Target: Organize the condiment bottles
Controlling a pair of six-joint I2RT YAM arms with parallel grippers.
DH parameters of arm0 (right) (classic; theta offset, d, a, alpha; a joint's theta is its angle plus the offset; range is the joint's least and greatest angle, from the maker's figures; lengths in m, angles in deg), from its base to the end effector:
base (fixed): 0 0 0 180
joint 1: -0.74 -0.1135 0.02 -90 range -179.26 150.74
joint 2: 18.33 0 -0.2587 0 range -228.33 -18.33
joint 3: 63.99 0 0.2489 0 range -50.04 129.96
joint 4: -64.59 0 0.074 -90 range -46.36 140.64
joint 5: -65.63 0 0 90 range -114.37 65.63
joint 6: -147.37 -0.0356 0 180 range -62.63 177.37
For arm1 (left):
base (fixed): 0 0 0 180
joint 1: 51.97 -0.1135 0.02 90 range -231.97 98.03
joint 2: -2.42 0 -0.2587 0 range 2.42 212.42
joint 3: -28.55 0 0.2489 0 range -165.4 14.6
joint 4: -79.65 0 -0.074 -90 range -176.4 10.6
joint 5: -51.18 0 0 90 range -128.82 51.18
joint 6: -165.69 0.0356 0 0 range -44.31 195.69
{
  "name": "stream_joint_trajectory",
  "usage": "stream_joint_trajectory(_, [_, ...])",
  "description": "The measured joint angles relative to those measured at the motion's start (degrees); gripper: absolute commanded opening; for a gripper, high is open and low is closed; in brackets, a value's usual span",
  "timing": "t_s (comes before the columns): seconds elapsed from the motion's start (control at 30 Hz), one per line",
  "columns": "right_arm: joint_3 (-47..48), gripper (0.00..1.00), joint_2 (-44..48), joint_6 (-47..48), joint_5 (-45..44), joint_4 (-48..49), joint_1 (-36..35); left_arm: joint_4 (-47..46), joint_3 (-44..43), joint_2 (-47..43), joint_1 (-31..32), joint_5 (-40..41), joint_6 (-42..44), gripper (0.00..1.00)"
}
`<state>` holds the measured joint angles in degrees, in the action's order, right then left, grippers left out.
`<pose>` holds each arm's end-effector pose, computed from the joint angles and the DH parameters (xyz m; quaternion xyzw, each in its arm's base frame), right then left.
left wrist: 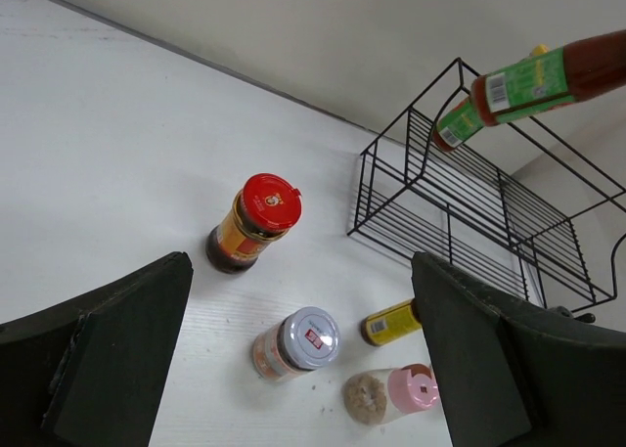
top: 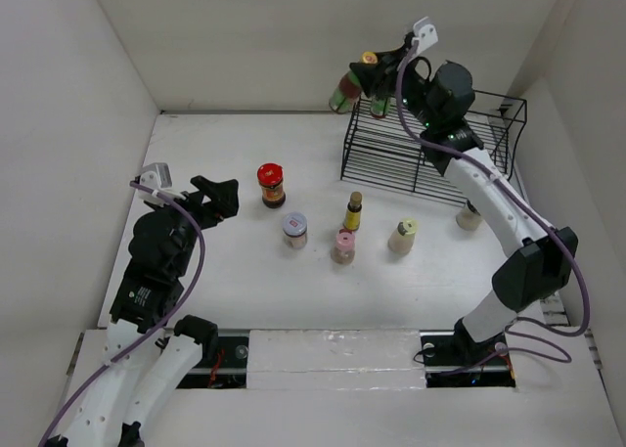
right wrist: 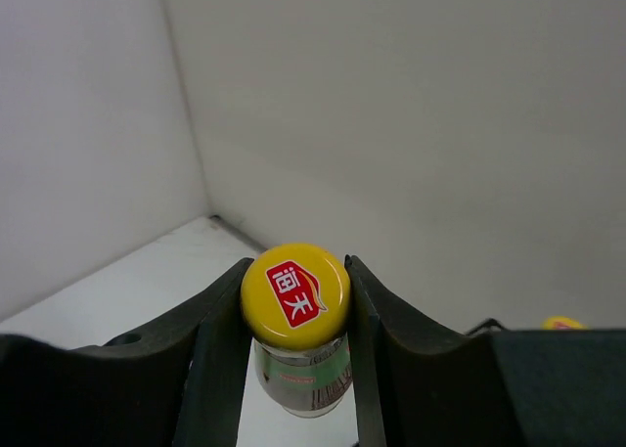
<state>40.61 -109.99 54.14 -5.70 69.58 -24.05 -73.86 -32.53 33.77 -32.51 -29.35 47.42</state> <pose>0.3335 0.1666 0.4610 -0.2374 0.5457 0.2858 0.7511 0.1190 -0.0358 0.3777 -0.1124 0.6779 -0.2412 0.6853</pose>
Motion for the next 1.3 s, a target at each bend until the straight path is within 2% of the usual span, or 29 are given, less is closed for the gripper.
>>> stream_joint_trajectory(0.3, [18.49, 0.16, -10.38, 2.62, -5.90, -14.40, 9.42, -0.09, 0.00, 0.26, -0.04, -0.22, 0.00, 0.90])
stream_joint_trajectory(0.4, [21.40, 0.16, -12.66, 3.15, -6.27, -17.68, 11.65, -0.09, 0.00, 0.26, -0.04, -0.22, 0.00, 0.90])
stream_joint_trajectory(0.53, [21.22, 0.16, -12.76, 3.87, -6.82, -20.81, 13.33, -0.31, 0.00, 0.26, -0.04, -0.24, 0.00, 0.90])
stream_joint_trajectory(0.77, [17.57, 0.16, -10.88, 4.72, -6.08, -18.53, 13.05, -0.48, 0.00, 0.87, -0.04, -0.46, 0.00, 0.90])
stream_joint_trajectory(1.3, [15.23, 0.16, -8.87, 6.78, -4.72, -19.02, 9.20, -0.66, 0.00, 1.25, -0.04, -0.46, 0.00, 0.90])
